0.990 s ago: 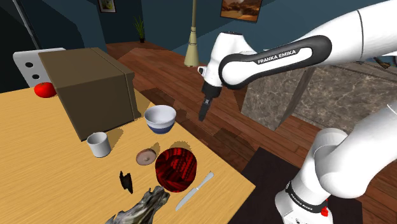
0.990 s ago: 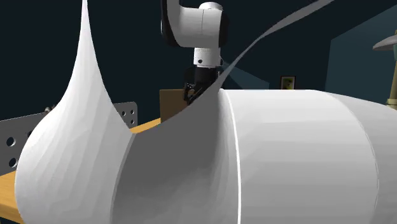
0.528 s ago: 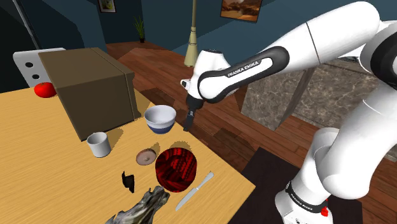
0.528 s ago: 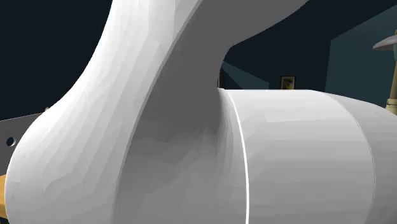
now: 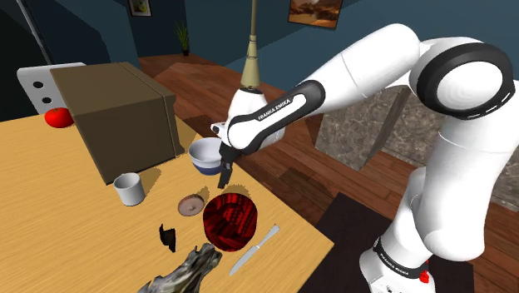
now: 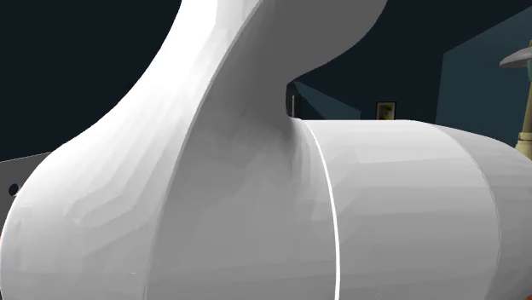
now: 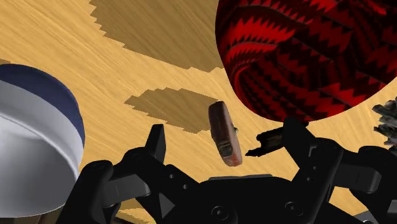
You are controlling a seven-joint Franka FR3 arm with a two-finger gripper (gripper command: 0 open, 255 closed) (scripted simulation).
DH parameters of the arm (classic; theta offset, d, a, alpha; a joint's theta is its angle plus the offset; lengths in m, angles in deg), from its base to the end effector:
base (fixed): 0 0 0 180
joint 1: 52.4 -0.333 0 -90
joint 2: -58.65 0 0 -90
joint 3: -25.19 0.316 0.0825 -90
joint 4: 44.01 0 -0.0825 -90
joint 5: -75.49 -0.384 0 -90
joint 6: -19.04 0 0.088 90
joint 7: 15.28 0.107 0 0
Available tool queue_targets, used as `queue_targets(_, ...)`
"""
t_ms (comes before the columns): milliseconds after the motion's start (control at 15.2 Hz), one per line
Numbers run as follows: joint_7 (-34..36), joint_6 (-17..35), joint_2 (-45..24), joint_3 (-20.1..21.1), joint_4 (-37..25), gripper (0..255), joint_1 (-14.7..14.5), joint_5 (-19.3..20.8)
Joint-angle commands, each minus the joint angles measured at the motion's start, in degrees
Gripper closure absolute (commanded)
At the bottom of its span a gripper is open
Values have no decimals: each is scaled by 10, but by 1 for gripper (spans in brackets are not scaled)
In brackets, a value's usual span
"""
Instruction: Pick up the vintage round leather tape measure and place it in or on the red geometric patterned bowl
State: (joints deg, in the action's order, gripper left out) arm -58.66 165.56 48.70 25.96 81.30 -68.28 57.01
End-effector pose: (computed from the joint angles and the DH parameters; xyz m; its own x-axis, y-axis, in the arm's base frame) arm 0.5488 0.1593 0.3270 0.6785 0.6814 0.2742 0.7179 -0.6943 -0.0509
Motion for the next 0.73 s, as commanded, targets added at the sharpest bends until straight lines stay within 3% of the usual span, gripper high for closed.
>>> queue_targets(0,-30,14,-41,12,-28,0,-2,-17)
queue_targets(330,-90,36,-136,45,-103,0,-3,-38)
queue_targets(660,-97,56,-173,52,-122,0,-6,-42)
